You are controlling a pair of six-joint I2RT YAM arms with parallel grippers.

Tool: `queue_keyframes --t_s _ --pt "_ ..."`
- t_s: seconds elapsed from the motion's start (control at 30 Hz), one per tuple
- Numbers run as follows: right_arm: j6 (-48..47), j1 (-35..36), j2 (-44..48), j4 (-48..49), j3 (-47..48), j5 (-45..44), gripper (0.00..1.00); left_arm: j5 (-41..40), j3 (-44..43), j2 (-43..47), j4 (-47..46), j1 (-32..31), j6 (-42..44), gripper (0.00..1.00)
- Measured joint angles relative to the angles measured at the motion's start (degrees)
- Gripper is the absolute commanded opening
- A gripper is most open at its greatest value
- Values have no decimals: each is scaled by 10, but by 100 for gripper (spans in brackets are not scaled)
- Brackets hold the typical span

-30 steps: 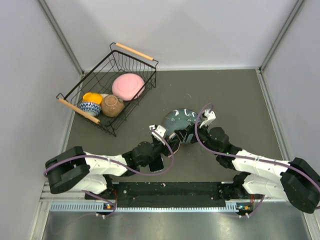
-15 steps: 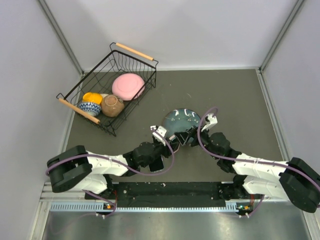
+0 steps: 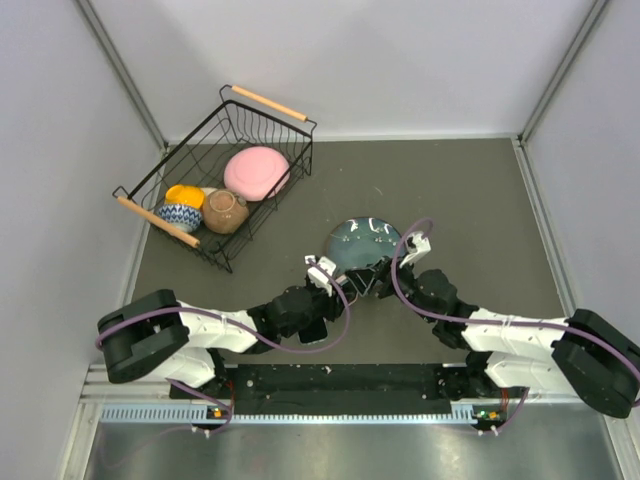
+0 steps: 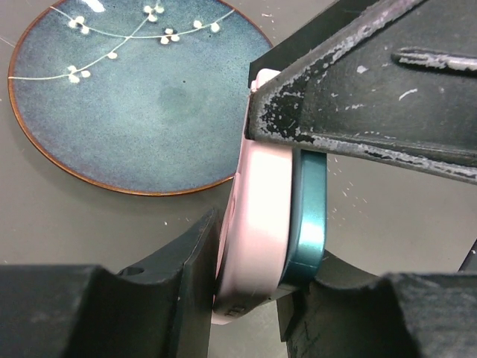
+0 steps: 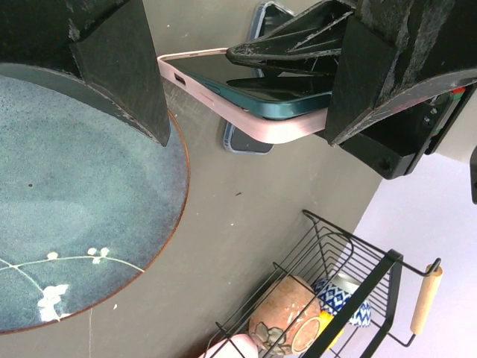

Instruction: Put the phone into the phone case

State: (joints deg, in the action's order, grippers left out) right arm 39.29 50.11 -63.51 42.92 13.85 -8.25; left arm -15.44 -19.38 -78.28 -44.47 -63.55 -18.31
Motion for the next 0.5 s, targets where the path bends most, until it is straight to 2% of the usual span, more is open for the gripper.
queue_keyframes --t_s 0.5 --pt "25 17 -51 50 -1 -12 82 0 1 0 16 0 -1 41"
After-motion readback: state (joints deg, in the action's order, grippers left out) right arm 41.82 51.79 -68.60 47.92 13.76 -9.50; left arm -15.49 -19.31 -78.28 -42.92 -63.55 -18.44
